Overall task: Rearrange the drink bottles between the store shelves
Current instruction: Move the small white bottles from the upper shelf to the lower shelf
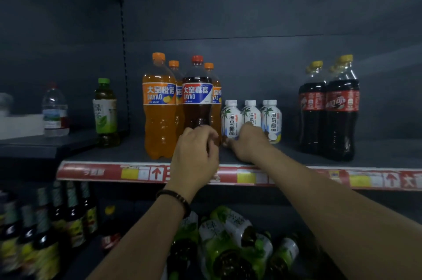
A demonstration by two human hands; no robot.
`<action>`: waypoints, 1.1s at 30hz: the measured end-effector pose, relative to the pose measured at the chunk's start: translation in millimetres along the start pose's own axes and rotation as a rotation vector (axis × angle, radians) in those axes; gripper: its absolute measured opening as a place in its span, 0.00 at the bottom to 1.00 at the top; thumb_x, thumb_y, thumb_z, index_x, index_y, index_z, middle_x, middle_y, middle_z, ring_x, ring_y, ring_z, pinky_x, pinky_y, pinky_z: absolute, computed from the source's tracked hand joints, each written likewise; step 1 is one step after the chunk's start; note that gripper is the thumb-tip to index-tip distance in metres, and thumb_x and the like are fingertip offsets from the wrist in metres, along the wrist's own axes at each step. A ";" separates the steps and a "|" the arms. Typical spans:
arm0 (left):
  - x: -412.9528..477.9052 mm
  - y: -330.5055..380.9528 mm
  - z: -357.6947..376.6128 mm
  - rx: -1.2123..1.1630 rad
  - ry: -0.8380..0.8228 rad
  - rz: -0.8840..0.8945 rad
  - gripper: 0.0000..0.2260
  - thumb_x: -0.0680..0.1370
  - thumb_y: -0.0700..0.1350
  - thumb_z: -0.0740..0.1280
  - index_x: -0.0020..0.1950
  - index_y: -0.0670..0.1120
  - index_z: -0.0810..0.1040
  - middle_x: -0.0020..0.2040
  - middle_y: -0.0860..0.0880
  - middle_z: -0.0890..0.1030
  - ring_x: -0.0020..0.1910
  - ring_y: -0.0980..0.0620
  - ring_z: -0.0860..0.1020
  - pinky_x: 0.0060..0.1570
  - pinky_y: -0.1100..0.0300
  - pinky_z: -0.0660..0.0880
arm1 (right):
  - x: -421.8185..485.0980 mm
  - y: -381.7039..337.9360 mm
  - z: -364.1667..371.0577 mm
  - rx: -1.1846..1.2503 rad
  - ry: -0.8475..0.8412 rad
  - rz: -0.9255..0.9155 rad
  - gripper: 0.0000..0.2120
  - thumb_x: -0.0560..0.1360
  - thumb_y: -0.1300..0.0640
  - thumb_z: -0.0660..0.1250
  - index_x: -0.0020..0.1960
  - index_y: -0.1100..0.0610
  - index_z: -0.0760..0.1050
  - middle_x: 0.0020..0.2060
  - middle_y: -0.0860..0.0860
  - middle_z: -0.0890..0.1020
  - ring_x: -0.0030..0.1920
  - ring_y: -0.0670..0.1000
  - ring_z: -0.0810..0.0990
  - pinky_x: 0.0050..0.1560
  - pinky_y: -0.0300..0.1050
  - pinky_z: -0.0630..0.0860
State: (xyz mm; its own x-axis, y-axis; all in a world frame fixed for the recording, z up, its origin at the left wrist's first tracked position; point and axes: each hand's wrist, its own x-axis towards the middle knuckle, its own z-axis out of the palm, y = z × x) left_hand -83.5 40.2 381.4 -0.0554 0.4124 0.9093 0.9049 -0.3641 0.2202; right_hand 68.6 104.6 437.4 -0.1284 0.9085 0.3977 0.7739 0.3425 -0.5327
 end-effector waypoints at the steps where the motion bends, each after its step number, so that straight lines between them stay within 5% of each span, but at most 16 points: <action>1: -9.5 3.0 -7.6 -0.021 0.066 0.000 0.08 0.80 0.42 0.68 0.57 0.51 0.78 0.52 0.55 0.79 0.53 0.57 0.73 0.52 0.54 0.77 | -13.5 -0.5 -2.2 -0.058 0.049 -0.028 0.23 0.79 0.46 0.72 0.67 0.58 0.71 0.60 0.58 0.81 0.58 0.60 0.82 0.55 0.50 0.79; 5: -90.9 -3.9 -49.4 -0.007 0.372 -0.057 0.07 0.77 0.33 0.70 0.52 0.43 0.80 0.50 0.50 0.79 0.51 0.53 0.73 0.54 0.62 0.69 | -83.3 9.9 3.7 -0.167 0.501 -0.474 0.10 0.78 0.49 0.65 0.55 0.53 0.77 0.46 0.52 0.83 0.48 0.56 0.80 0.52 0.54 0.78; 9: -212.8 -32.9 -73.6 0.025 0.366 -0.366 0.09 0.79 0.34 0.71 0.51 0.47 0.77 0.49 0.51 0.77 0.48 0.50 0.76 0.49 0.54 0.74 | -158.9 24.1 56.4 0.130 0.438 -0.701 0.03 0.77 0.54 0.68 0.46 0.52 0.76 0.38 0.46 0.78 0.40 0.49 0.75 0.41 0.48 0.74; 12: -291.4 -62.1 -68.8 -0.013 0.220 -0.635 0.16 0.78 0.34 0.74 0.48 0.55 0.74 0.47 0.56 0.75 0.47 0.56 0.77 0.45 0.59 0.73 | -197.8 40.0 124.2 0.200 0.203 -0.648 0.05 0.78 0.53 0.68 0.44 0.49 0.75 0.30 0.44 0.76 0.29 0.45 0.75 0.30 0.49 0.76; 14: -328.7 -87.6 -60.8 0.038 0.097 -0.738 0.17 0.77 0.39 0.76 0.47 0.59 0.72 0.47 0.55 0.74 0.46 0.51 0.77 0.44 0.52 0.76 | -214.0 53.1 173.4 0.200 0.045 -0.525 0.08 0.78 0.54 0.71 0.42 0.48 0.74 0.28 0.43 0.76 0.27 0.46 0.76 0.28 0.48 0.77; 16: -354.7 -119.5 -47.8 0.050 -0.028 -0.843 0.18 0.75 0.42 0.78 0.47 0.59 0.71 0.48 0.52 0.75 0.46 0.46 0.78 0.44 0.46 0.77 | -222.9 65.0 221.0 0.188 -0.171 -0.320 0.08 0.78 0.53 0.72 0.41 0.47 0.76 0.30 0.43 0.79 0.31 0.44 0.79 0.33 0.47 0.80; 19: -383.1 -174.9 -22.6 0.041 -0.182 -0.926 0.13 0.72 0.53 0.78 0.45 0.54 0.74 0.45 0.49 0.80 0.47 0.43 0.82 0.40 0.50 0.77 | -228.9 77.4 280.4 0.224 -0.338 -0.130 0.04 0.78 0.52 0.73 0.46 0.46 0.78 0.37 0.41 0.82 0.39 0.43 0.82 0.44 0.50 0.84; 23: -393.8 -197.4 -1.3 0.011 -0.236 -0.931 0.18 0.72 0.56 0.75 0.48 0.45 0.75 0.48 0.51 0.76 0.51 0.44 0.77 0.42 0.56 0.66 | -222.0 75.7 336.7 0.229 -0.305 -0.086 0.08 0.78 0.48 0.74 0.47 0.43 0.74 0.36 0.40 0.81 0.40 0.46 0.83 0.43 0.52 0.83; 26: -387.6 -193.2 0.6 -0.154 -0.190 -0.914 0.12 0.72 0.47 0.77 0.44 0.47 0.75 0.43 0.49 0.82 0.45 0.48 0.82 0.38 0.56 0.74 | -212.2 62.3 371.8 0.274 -0.253 0.000 0.14 0.75 0.44 0.75 0.51 0.45 0.71 0.41 0.43 0.82 0.44 0.52 0.83 0.43 0.53 0.82; 27: -387.0 -194.8 1.4 -0.198 -0.150 -0.906 0.10 0.73 0.45 0.78 0.48 0.48 0.78 0.46 0.50 0.83 0.47 0.50 0.83 0.41 0.54 0.79 | -208.7 57.3 381.2 0.315 -0.233 0.053 0.18 0.73 0.44 0.76 0.55 0.46 0.71 0.47 0.47 0.84 0.48 0.54 0.84 0.46 0.54 0.83; 30: -389.0 -192.6 5.4 -0.284 -0.048 -0.938 0.25 0.73 0.46 0.80 0.68 0.53 0.77 0.62 0.54 0.82 0.61 0.53 0.82 0.58 0.50 0.82 | -201.3 49.1 402.4 0.375 -0.201 0.173 0.35 0.68 0.45 0.80 0.69 0.50 0.70 0.63 0.55 0.80 0.60 0.60 0.81 0.54 0.54 0.81; 33: -386.1 -191.9 9.8 -0.296 -0.071 -0.952 0.30 0.76 0.46 0.79 0.74 0.61 0.72 0.65 0.60 0.81 0.65 0.57 0.81 0.63 0.49 0.80 | -198.0 47.9 414.4 0.404 -0.173 0.166 0.33 0.66 0.48 0.81 0.68 0.51 0.73 0.63 0.55 0.77 0.61 0.59 0.80 0.55 0.53 0.80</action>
State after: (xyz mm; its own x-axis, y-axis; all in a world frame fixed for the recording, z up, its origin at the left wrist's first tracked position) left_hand -231.6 -40.9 -15.4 -0.6690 0.6856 0.2869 0.3544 -0.0450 0.9340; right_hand -125.9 40.3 23.6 -0.1512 0.9736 0.1708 0.4940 0.2241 -0.8401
